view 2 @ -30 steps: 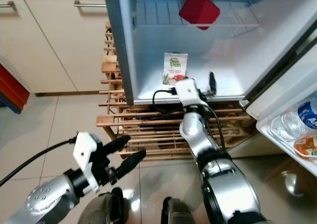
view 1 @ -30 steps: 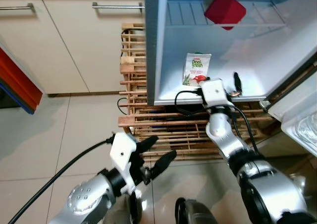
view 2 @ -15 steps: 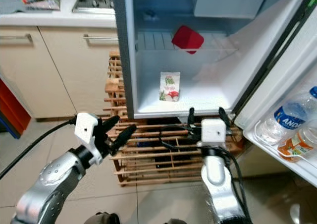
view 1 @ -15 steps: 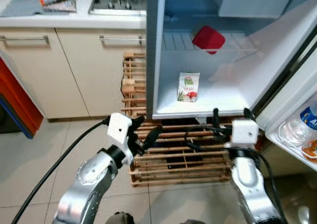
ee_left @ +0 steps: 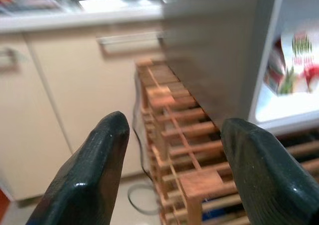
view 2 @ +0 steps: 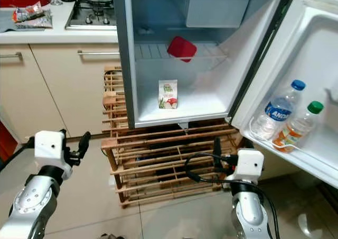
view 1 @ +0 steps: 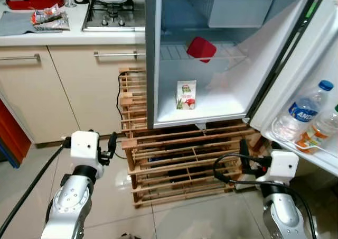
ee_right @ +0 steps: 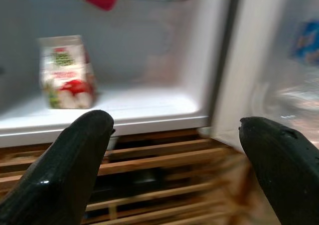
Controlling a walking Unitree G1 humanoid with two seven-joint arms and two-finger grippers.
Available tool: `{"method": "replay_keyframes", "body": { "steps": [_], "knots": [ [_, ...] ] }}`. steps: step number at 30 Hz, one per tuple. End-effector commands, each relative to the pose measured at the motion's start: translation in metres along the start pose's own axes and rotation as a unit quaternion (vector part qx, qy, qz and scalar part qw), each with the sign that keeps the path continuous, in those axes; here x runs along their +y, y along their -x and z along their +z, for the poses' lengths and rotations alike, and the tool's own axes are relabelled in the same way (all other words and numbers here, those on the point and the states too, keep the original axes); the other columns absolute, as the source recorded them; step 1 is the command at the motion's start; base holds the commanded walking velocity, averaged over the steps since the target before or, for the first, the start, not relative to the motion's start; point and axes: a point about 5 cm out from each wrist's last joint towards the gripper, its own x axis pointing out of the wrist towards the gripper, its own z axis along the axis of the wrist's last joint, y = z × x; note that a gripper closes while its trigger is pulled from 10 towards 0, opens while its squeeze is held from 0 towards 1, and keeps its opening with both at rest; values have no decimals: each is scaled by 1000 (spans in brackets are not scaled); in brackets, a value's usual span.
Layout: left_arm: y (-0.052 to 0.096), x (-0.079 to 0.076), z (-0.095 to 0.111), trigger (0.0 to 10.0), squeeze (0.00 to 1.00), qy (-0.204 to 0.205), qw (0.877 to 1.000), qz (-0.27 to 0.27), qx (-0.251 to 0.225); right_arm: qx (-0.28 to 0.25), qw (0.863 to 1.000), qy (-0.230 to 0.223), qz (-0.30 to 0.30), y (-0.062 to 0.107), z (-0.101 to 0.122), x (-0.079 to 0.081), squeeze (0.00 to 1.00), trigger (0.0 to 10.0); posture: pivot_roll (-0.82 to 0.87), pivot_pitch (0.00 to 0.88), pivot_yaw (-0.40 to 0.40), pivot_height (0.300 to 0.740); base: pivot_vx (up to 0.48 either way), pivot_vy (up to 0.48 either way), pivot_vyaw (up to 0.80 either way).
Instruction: Restocking fridge
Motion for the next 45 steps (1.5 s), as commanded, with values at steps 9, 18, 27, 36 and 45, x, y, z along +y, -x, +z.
{"method": "replay_keyframes", "body": {
  "steps": [9,18,27,36,45],
  "knots": [
    [-7,-20,3,10000,0,-7,999,-50,-20,-1,999,-11,43,-18,5,23,0,10000,-59,0,12,740,0,-187,0],
    [-10,-25,4,10000,0,6,997,-66,-28,13,998,13,57,-13,-4,27,0,10000,-66,0,23,740,0,-480,642],
    [-20,-22,3,10000,0,11,997,-66,-31,32,997,31,67,-6,-16,24,0,10000,-74,0,28,740,0,-213,0],
    [-31,-23,0,10000,0,-7,997,-69,-27,186,976,67,91,6,-64,12,0,10000,-90,0,31,740,0,0,0],
    [-21,-37,-101,10000,0,-32,971,-141,191,356,924,139,17,41,-121,-29,0,10000,-86,0,32,740,0,0,0]
  ]
}}
